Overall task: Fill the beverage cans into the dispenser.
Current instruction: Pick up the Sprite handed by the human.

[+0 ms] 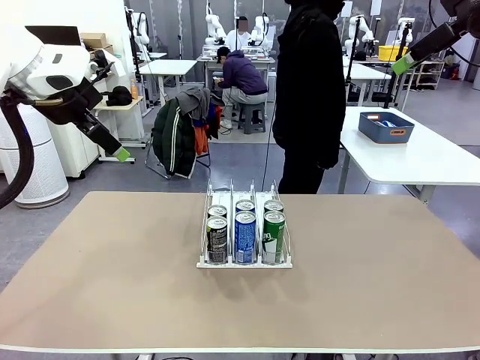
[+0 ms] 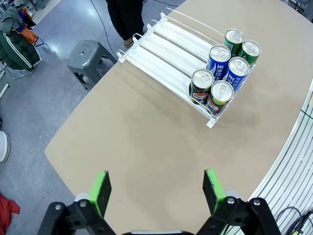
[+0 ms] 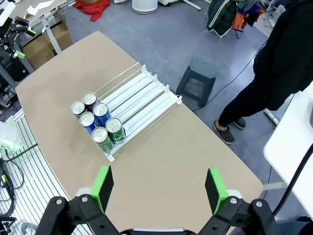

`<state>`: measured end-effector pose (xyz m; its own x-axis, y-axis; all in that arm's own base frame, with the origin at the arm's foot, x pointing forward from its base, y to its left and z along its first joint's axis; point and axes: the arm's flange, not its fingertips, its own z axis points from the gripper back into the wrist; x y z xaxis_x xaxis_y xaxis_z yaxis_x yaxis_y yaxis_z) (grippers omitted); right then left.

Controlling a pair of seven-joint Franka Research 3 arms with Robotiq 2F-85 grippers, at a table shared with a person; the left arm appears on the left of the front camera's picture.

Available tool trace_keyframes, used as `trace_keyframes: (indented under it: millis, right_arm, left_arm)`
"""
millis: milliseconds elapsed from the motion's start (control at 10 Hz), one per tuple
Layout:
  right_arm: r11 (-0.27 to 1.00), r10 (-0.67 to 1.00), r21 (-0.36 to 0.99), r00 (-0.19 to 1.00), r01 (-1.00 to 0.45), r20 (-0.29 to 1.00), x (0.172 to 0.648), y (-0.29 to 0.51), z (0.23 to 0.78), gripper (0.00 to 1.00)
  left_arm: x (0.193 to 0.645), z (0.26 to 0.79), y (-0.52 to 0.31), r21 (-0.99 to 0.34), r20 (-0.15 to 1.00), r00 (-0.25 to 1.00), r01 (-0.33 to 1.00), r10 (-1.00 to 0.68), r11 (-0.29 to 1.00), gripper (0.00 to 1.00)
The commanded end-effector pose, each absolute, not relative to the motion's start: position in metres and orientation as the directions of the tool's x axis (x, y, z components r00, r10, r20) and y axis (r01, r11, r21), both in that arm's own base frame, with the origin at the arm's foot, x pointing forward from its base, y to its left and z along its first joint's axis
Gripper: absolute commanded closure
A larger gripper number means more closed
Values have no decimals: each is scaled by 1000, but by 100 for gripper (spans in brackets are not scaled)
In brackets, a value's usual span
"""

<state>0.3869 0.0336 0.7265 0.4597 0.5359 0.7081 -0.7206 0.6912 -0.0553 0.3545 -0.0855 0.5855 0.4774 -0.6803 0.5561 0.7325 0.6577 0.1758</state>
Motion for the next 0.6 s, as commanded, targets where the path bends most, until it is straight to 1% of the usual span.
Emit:
trace_keyframes:
  millis: [0, 100, 300, 500]
  right_arm:
    - [691, 536, -55, 460, -721, 708, 387, 34, 727, 0]
    - [714, 520, -69, 461, -697, 719, 385, 35, 729, 0]
    - [720, 494, -16, 496, -694, 714, 381, 40, 736, 0]
    - [736, 477, -10, 509, -677, 717, 375, 42, 747, 0]
  left_arm:
    - [356, 583, -86, 153, 562, 486, 734, -669, 661, 0]
    - [356, 583, -86, 153, 562, 486, 734, -669, 661, 0]
    - [356, 583, -86, 153, 562, 486, 734, -669, 661, 0]
    - [356, 583, -86, 153, 562, 486, 734, -669, 661, 0]
